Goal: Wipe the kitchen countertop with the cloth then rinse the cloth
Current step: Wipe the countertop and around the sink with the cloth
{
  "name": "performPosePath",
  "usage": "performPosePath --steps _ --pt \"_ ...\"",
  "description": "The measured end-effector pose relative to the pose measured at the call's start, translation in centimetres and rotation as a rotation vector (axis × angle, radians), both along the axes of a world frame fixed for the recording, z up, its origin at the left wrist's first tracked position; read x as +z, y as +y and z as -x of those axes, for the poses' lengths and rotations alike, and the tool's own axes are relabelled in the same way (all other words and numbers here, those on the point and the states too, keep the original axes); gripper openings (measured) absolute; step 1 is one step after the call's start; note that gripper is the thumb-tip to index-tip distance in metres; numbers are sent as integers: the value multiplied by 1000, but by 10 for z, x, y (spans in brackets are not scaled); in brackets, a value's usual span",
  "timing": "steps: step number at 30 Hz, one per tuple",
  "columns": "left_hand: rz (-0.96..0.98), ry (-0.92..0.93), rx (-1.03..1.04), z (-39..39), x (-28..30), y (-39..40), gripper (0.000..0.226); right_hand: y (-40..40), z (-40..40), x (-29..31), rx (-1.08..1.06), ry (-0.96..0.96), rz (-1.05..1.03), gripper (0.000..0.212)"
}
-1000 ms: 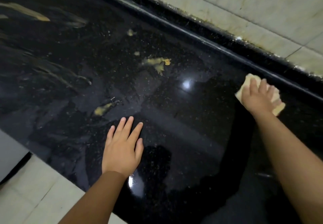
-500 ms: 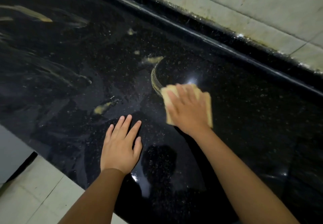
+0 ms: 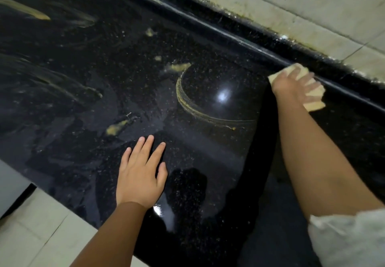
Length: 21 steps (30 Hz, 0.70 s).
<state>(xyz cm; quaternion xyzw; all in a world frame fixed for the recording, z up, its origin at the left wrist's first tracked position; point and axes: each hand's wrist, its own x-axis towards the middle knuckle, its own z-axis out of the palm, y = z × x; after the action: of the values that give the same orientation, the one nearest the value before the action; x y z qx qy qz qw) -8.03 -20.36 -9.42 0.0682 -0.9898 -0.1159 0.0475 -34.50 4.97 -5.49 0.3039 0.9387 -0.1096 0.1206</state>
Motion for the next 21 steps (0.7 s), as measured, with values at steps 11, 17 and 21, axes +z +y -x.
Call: performPosePath --steps 11,17,21 --pt "21 -69 18 -1 -2 -5 48 -129 -144 -26 1109 3 -17 50" --pt "16 -114 32 -2 5 -6 51 -39 -256 -39 1041 89 -80 43" --pt "-7 -112 33 -1 8 -3 52 10 -220 -24 782 67 -124 59"
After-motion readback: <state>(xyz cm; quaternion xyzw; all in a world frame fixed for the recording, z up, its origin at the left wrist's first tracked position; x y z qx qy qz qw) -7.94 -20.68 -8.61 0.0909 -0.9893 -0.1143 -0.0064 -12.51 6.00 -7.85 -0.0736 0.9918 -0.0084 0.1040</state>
